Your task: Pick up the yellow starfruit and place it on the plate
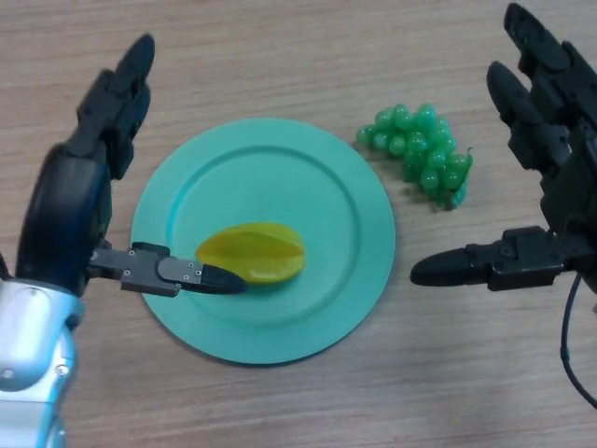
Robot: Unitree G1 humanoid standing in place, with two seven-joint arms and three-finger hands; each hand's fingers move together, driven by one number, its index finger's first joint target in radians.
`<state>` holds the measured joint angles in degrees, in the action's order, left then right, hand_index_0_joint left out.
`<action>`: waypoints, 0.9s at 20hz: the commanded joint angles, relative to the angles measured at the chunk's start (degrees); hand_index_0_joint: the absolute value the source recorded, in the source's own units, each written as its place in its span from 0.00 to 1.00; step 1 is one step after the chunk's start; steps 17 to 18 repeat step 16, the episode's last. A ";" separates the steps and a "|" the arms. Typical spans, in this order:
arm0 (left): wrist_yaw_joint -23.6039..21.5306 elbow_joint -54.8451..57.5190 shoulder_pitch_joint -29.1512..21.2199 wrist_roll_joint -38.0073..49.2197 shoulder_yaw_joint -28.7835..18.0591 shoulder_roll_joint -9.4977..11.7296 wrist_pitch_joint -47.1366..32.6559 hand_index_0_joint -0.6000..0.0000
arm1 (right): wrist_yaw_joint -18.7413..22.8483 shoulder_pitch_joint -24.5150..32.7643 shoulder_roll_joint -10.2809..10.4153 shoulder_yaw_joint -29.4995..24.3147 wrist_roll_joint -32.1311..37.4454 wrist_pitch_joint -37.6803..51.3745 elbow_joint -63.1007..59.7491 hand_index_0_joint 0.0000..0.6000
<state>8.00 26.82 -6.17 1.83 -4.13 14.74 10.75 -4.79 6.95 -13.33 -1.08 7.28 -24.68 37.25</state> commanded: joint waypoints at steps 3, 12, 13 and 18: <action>-2.04 7.24 -1.76 7.56 -6.47 2.28 2.02 1.00 | 0.48 0.88 -1.75 -4.64 0.84 6.95 5.14 0.00; -7.05 10.14 -0.32 5.62 -4.78 0.96 1.07 1.00 | 1.19 -0.95 -1.66 -5.51 2.40 3.25 7.87 0.00; -7.24 10.62 -0.64 5.16 -4.45 0.95 1.62 1.00 | 1.08 -0.68 -1.68 -5.56 2.33 2.98 8.22 0.00; -7.26 11.04 -0.06 5.05 -3.32 0.33 2.12 1.00 | 0.96 -0.94 -1.59 -5.41 1.99 3.01 8.43 0.00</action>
